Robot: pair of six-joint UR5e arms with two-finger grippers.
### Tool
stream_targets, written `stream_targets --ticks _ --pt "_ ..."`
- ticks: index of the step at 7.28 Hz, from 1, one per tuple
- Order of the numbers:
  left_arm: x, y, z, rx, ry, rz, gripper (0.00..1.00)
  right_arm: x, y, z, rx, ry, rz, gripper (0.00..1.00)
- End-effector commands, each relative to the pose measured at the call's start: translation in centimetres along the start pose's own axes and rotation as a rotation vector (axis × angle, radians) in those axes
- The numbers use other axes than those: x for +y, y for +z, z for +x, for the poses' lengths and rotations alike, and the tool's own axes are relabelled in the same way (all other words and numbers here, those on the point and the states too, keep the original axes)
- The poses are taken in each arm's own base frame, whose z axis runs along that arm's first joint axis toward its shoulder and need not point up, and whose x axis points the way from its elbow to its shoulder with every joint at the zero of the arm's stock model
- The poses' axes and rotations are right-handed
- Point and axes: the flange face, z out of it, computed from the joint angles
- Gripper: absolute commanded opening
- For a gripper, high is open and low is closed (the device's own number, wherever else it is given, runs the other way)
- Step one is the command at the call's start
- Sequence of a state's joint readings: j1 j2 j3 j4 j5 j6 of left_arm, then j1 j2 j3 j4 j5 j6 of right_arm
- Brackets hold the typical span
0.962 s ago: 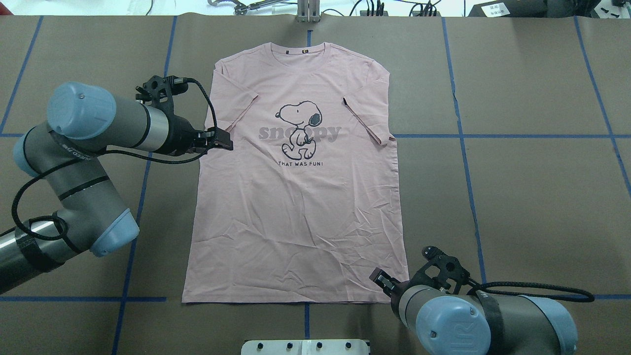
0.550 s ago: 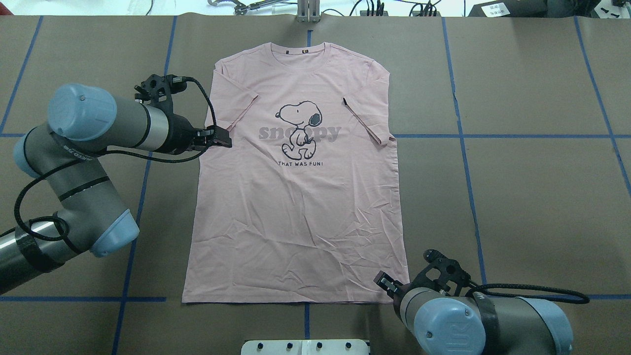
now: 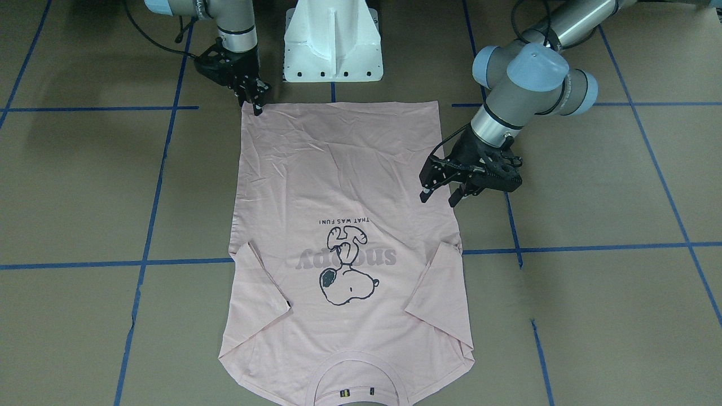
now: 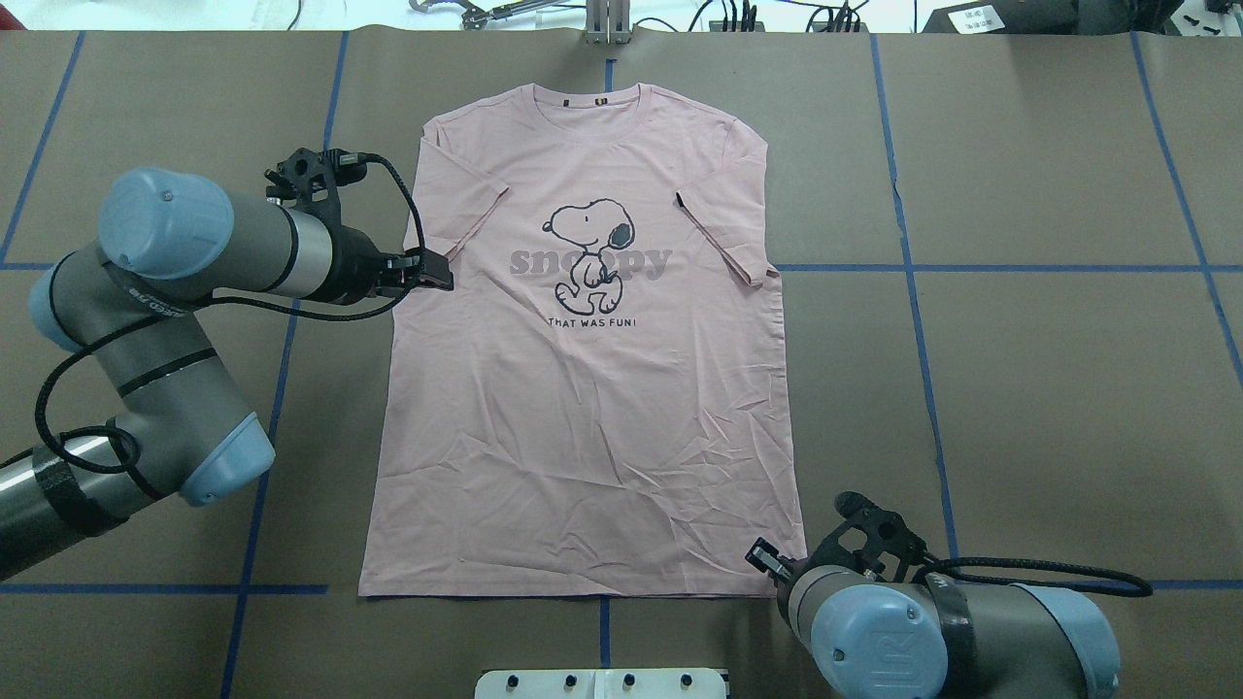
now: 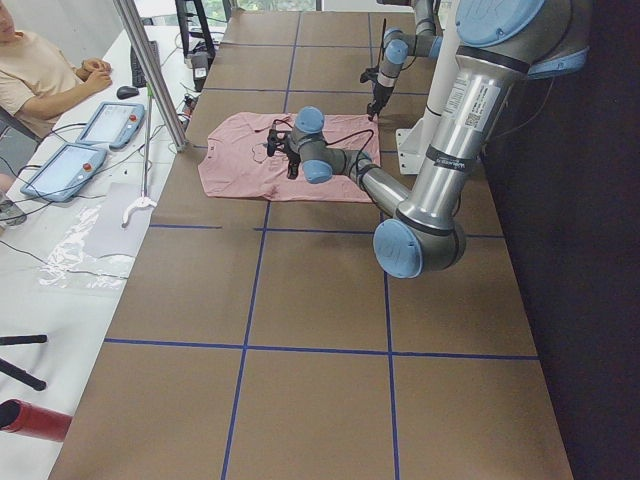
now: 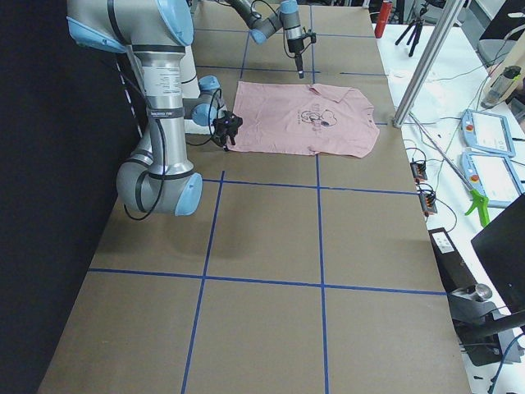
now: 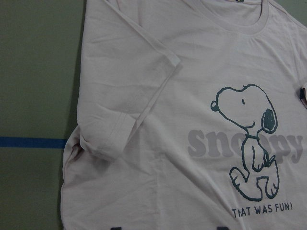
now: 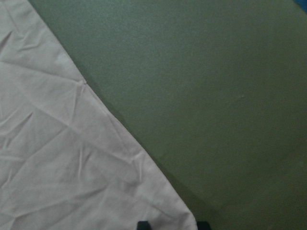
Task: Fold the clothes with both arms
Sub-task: 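Move both grippers down to the hem corners nearest the robot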
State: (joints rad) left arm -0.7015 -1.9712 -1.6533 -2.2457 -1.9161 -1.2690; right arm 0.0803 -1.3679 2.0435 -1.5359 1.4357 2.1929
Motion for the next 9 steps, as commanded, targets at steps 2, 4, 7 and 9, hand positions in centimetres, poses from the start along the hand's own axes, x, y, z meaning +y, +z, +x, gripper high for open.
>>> stream_targets --ticks 2,4,7,9 --pt "0.0 0.4 -0.1 -0.006 -0.004 -0.002 0.73 -0.3 -1.4 -0.4 0.010 -0.002 0.011 0.00" --pt "4.5 -0.5 1.7 0.016 -0.175 -0.014 0.72 -0.2 -2.9 -0.7 -0.012 0.001 -0.006 0.00" --pt "17.9 -3.2 1.1 -0.160 -0.292 -0.080 0.72 -0.1 -3.1 -0.7 -0.014 -0.004 -0.016 0.00" --pt "26.3 -3.2 -1.0 -0.247 -0.291 -0.130 0.71 -0.1 -3.2 -0.7 -0.016 -0.004 -0.017 0.00"
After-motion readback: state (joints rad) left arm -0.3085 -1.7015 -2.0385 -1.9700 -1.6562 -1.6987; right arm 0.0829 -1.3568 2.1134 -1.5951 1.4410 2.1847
